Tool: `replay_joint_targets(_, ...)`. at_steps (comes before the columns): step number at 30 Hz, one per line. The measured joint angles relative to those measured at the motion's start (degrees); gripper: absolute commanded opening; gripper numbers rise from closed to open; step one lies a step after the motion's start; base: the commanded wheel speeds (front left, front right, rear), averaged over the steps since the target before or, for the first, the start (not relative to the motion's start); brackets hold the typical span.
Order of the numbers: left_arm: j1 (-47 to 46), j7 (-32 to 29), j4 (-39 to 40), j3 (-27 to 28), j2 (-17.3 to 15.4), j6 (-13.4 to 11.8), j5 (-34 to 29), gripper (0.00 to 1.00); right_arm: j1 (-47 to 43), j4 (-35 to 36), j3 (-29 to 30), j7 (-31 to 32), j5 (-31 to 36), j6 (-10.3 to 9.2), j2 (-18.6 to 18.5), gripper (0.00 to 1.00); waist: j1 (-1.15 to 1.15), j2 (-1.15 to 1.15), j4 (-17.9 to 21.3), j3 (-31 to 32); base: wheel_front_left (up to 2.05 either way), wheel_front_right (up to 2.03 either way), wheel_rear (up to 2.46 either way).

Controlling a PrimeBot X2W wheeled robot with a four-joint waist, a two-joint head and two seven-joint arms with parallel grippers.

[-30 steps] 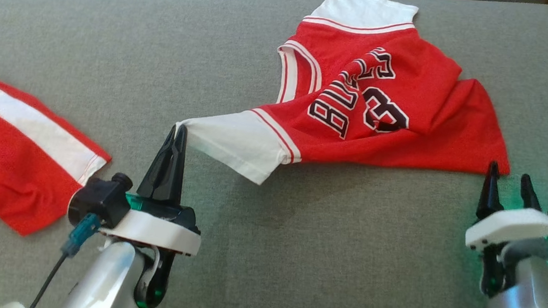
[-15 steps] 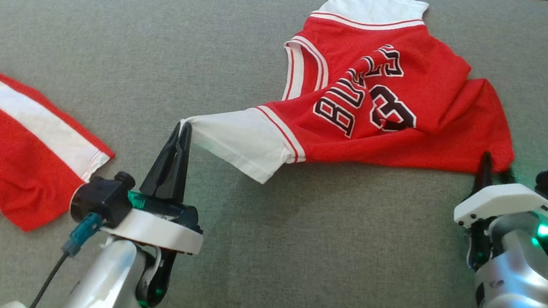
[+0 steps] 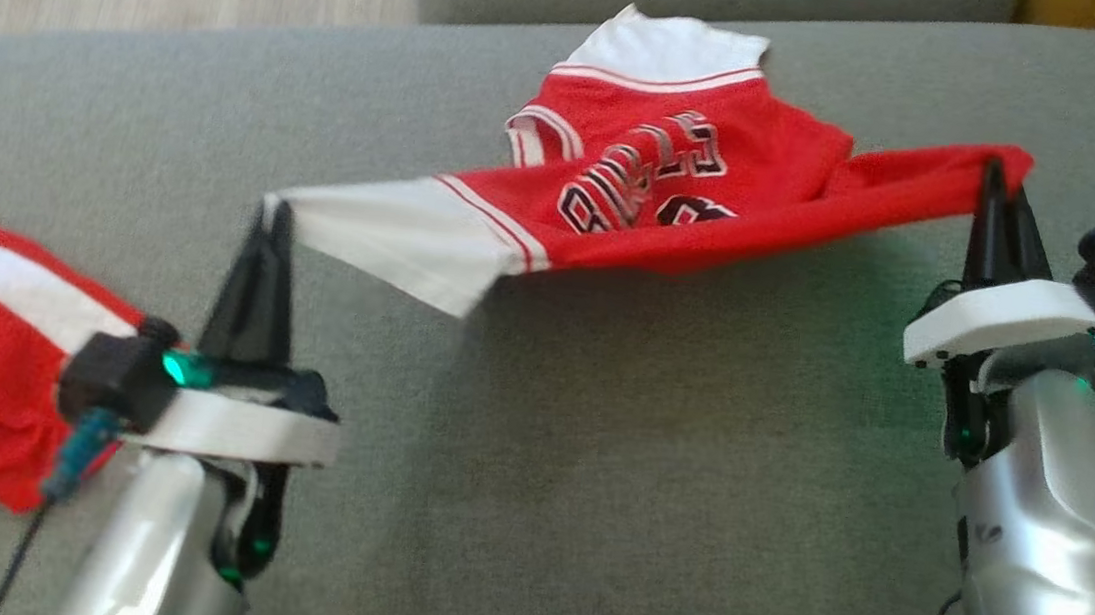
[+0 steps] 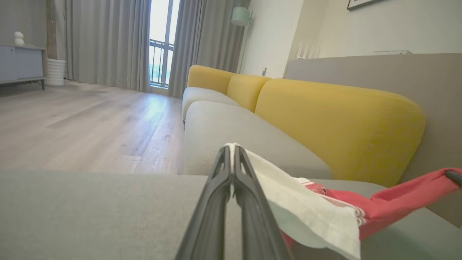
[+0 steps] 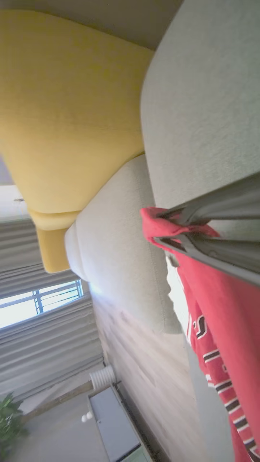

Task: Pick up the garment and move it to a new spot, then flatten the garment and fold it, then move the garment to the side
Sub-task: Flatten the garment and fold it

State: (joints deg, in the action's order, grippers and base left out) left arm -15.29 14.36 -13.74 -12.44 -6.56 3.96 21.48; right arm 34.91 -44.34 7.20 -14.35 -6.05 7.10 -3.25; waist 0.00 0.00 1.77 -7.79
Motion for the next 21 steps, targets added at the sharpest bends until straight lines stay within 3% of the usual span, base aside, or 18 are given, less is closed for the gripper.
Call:
replay_joint_targets(4, -2.36, 0.09, 4.41, 2.3, -0.21, -0.52, 0.05, 0.0, -1.71, 10.56, -3.38, 1.08, 0.09, 0.0, 0.01, 0.0, 0.0, 0.0, 0.85, 2.29, 0.0, 0.0, 0.0)
replay_joint_targets(9, -8.48, -0.7, 10.95, 4.81, -0.65, -1.88, 1.16, 0.0, -1.33, 25.24, -6.73, 7.64, 0.18, 0.0, -0.87, 0.0, 0.0, 0.0, 1.45, 5.61, 0.0, 0.0, 0.0)
replay_joint_targets(21, -16.96, -10.07, 28.14, 8.27, -2.27, -5.09, 4.44, 0.0, 1.03, 51.12, -8.98, 20.61, 0.0, 0.0, -4.46, 0.0, -0.01, 0.0, 2.54, 9.6, 0.0, 0.0, 0.0)
